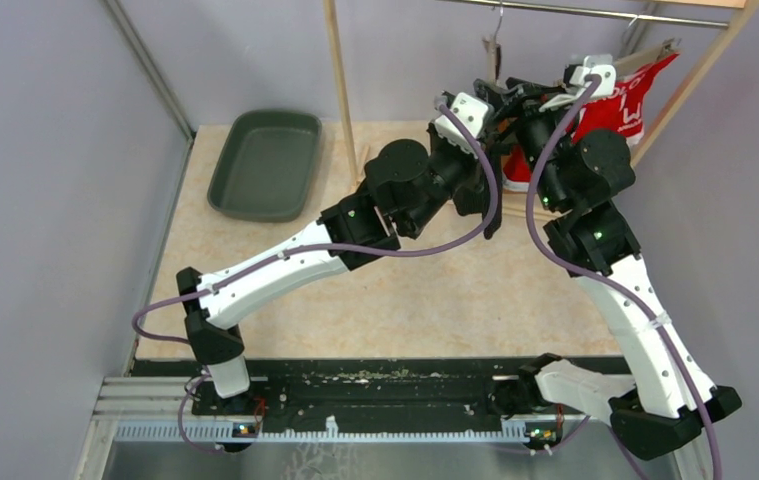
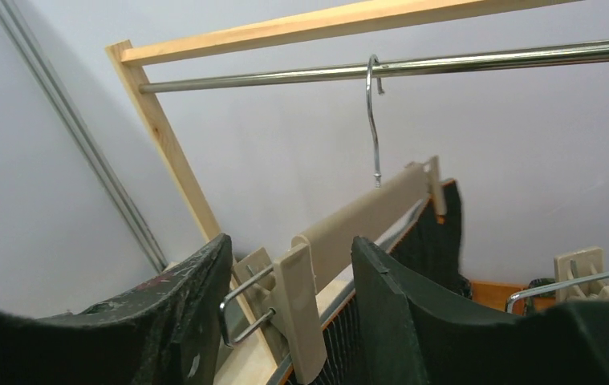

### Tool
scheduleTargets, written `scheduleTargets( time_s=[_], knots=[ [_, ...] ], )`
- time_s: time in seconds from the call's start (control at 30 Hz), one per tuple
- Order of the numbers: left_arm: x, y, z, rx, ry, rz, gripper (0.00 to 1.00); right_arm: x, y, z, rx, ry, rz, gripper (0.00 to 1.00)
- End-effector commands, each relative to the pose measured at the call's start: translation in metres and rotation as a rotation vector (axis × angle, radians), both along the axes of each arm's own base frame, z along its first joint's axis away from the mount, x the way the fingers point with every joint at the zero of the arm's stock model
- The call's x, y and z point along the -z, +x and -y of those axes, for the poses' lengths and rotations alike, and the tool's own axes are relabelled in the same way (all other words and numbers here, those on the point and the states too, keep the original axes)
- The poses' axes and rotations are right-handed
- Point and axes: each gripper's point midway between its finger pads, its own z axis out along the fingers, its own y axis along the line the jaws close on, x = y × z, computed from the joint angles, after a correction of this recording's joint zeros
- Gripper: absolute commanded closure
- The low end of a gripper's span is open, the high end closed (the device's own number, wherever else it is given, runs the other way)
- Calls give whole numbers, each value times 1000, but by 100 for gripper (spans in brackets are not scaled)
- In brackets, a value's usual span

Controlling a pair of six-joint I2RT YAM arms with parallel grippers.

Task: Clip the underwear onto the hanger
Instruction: Clamp the underwear onto the hanger.

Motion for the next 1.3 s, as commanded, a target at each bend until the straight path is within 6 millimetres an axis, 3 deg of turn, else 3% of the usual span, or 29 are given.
scheduleTargets(
  time_s=[0.0, 0.23, 0.57, 0.77, 0.83, 1.1, 1.27],
  knots=[
    [-140, -39, -59, 61, -418, 178, 100, 95, 2, -33, -119, -192, -265, 42],
    [-130, -38, -65, 46, -413, 171, 100, 77, -3, -21, -72, -150, -221, 35],
    [-91, -27, -75, -14, -376, 139, 100, 55, -11, -1, -1, -117, -176, 32],
    [-86, -20, -77, -28, -366, 134, 100, 45, -15, 4, 15, -105, -151, 30],
    [-84, -17, -77, -35, -360, 131, 92, 39, -17, 6, 17, -98, -140, 29],
    [-76, -9, -79, -54, -342, 112, 31, 24, -20, 10, 31, -86, -108, 27],
    [-64, -8, -87, -78, -320, 99, 20, 11, -26, 18, 51, -64, -76, 23]
  ],
)
